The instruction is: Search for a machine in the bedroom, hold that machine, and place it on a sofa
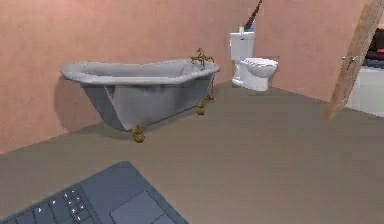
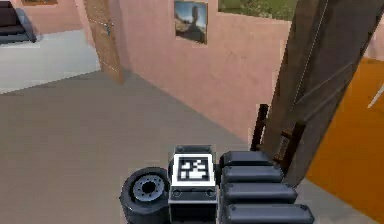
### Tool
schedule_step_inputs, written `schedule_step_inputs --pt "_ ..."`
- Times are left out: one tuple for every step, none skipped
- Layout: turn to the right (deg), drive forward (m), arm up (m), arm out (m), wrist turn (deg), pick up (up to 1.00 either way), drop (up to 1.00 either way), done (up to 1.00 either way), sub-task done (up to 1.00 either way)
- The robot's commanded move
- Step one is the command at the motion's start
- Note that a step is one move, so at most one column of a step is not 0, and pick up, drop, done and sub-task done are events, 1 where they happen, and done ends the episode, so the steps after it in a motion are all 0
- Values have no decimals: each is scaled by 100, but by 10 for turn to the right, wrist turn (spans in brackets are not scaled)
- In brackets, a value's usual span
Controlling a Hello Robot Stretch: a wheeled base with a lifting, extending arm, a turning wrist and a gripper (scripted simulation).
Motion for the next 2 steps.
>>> schedule_step_inputs --pt "450 0 0 0 0 0 0 0 0" --pt "30 0 0 0 0 0 0 0 0"
